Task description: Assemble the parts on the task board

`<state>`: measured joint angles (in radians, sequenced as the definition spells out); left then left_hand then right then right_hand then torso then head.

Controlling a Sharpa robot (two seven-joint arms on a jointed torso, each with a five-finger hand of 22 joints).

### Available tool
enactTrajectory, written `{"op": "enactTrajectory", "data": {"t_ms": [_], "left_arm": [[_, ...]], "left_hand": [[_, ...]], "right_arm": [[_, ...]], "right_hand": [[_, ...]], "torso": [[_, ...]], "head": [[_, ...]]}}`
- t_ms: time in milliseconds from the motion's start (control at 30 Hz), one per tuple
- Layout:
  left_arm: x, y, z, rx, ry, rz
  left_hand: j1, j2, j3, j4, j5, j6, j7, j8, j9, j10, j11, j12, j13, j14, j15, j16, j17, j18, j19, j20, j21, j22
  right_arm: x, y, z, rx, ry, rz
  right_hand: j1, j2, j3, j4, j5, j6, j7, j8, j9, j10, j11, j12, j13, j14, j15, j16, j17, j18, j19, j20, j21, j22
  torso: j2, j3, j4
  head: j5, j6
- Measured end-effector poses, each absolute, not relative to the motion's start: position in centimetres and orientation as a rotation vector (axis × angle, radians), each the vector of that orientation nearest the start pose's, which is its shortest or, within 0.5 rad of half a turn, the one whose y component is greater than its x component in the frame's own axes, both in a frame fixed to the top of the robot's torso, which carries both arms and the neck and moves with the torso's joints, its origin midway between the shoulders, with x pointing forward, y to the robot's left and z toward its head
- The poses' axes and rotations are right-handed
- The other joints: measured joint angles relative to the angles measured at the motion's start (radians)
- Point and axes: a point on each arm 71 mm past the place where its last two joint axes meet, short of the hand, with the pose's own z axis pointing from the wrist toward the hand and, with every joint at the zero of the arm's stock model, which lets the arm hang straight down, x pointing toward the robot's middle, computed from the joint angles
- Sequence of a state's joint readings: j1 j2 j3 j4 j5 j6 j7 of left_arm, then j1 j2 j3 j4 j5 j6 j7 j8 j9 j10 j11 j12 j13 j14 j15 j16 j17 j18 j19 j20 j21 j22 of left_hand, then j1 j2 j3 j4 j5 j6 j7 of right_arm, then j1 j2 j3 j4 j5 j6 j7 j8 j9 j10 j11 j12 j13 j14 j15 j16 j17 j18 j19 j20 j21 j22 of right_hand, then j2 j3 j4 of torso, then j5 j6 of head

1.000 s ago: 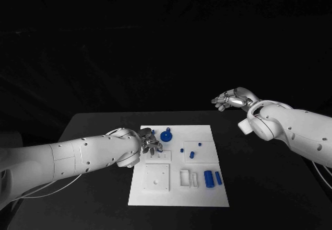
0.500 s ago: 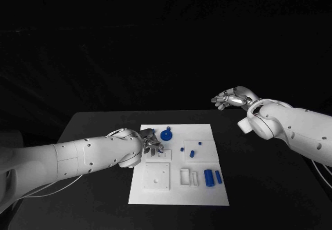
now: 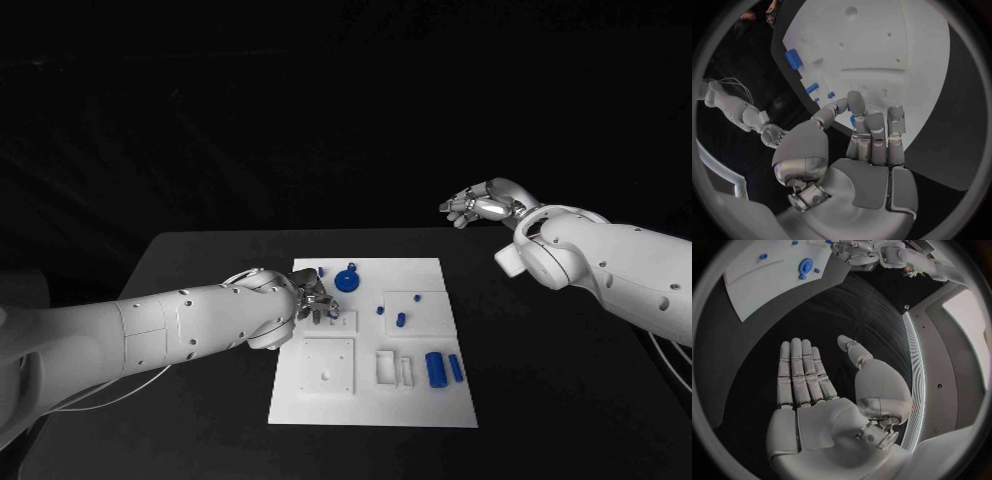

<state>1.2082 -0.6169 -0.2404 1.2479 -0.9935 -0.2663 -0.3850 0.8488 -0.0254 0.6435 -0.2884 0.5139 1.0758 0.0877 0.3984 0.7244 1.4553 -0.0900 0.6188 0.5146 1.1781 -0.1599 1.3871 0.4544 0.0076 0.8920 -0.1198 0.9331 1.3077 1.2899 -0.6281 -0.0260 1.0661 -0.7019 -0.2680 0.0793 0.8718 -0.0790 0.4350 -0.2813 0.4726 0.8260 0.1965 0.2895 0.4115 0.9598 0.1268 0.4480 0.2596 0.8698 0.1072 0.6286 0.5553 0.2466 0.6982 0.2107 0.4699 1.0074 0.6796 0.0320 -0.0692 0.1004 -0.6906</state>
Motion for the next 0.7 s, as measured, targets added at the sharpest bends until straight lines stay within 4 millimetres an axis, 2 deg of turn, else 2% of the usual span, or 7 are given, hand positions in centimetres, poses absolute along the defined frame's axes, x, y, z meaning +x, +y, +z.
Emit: {"op": "enactTrajectory", "data": {"t_ms": [700], "left_arm": [[50.60,19.53,-29.39,-0.372,2.102,-0.388]], "left_hand": [[-0.005,0.005,0.003,-0.003,0.010,0.000,0.000,0.000,0.000,0.000,0.000,0.015,0.006,0.001,-0.001,0.011,0.000,0.000,0.000,0.001,0.008,0.000]], "right_arm": [[57.99,-23.15,-15.94,0.549,1.622,0.926]], "right_hand": [[0.000,0.000,0.000,0.000,0.000,0.000,0.000,0.004,-0.001,0.000,0.000,0.000,-0.004,-0.004,0.003,0.000,-0.001,0.000,0.000,0.000,0.000,0.001]], "torso": [[0.000,-0.0005,-0.0002]], "head": [[0.002,-0.006]]}}
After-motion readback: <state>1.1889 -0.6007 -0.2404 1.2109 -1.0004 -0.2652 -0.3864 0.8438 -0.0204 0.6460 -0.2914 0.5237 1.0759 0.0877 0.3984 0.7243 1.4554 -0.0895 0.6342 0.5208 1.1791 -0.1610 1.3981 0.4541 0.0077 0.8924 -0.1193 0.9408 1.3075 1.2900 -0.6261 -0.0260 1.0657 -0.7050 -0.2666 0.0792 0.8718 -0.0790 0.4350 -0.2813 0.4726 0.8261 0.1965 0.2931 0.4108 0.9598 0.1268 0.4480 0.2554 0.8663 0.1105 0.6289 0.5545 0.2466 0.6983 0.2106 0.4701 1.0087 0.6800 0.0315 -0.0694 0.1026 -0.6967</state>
